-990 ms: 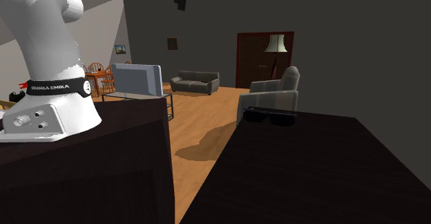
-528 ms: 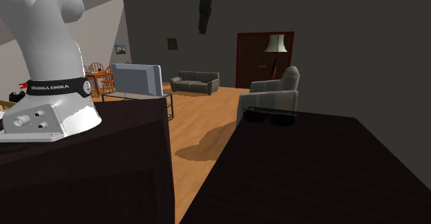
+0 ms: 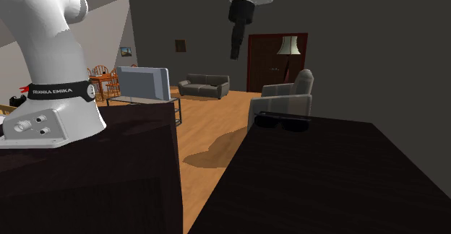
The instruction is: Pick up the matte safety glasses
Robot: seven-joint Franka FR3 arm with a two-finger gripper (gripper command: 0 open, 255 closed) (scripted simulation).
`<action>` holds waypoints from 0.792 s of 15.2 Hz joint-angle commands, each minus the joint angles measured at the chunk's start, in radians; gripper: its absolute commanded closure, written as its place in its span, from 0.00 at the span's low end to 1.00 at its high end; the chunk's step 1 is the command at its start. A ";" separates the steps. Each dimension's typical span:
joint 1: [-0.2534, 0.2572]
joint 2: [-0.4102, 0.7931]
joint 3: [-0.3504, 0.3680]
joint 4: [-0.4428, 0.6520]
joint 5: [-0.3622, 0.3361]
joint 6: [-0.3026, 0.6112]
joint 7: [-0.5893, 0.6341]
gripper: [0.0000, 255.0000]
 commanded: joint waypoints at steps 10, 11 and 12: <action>0.028 0.450 -0.035 0.326 -0.138 0.104 0.152 0.00; 0.033 0.491 -0.041 0.364 -0.146 0.105 0.161 0.00; 0.037 0.531 -0.047 0.403 -0.154 0.105 0.170 0.00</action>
